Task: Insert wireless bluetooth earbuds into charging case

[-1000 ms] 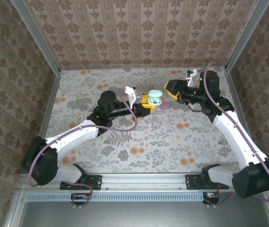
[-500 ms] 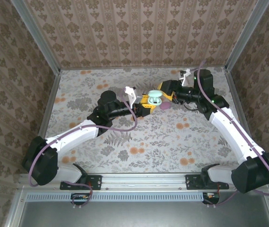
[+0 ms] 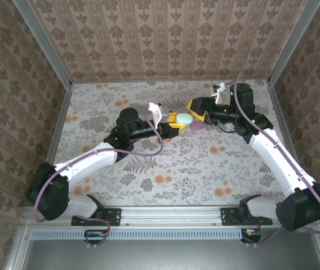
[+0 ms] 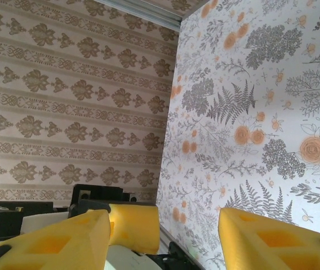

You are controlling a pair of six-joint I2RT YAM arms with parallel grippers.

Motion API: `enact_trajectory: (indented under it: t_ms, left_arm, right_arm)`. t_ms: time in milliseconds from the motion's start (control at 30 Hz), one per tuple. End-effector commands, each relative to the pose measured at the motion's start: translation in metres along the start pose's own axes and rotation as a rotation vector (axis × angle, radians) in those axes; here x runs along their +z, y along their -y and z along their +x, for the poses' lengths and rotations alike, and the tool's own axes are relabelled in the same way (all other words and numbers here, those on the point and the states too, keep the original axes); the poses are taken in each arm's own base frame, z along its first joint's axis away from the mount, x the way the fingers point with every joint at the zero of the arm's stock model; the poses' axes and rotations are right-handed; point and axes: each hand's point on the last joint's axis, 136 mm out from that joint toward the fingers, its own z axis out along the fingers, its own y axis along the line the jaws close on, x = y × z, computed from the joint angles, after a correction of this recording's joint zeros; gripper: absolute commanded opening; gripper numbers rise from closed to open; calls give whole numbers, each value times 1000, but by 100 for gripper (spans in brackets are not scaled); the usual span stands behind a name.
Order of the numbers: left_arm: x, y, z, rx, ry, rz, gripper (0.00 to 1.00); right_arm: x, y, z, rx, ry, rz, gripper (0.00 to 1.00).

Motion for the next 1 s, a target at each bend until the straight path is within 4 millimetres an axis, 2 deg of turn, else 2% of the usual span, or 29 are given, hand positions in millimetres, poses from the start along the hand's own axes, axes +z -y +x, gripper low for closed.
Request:
enact_trajectory:
  t_ms: [0, 200, 367, 667, 867, 967]
  left_arm:
    - [-2, 3, -14, 35, 39, -1, 32]
    - [-4, -4, -18, 41, 53, -48, 32]
    - [-8, -6, -25, 53, 76, -73, 32]
    - [-8, -8, -33, 56, 113, -82, 32]
    - [-9, -6, -37, 52, 127, -80, 32]
    - [-11, -5, -38, 49, 131, -78, 32]
  right_arm:
    - [-10, -16, 6, -45, -12, -31, 55]
    - [-18, -18, 7, -78, 20, -31, 56]
    - [-26, -26, 12, -69, 38, -108, 59]
    - [-19, -40, 38, 0, -134, -222, 62]
    - [-13, -33, 37, 28, -143, -221, 59]
    - [-7, -36, 34, 53, -152, -259, 57]
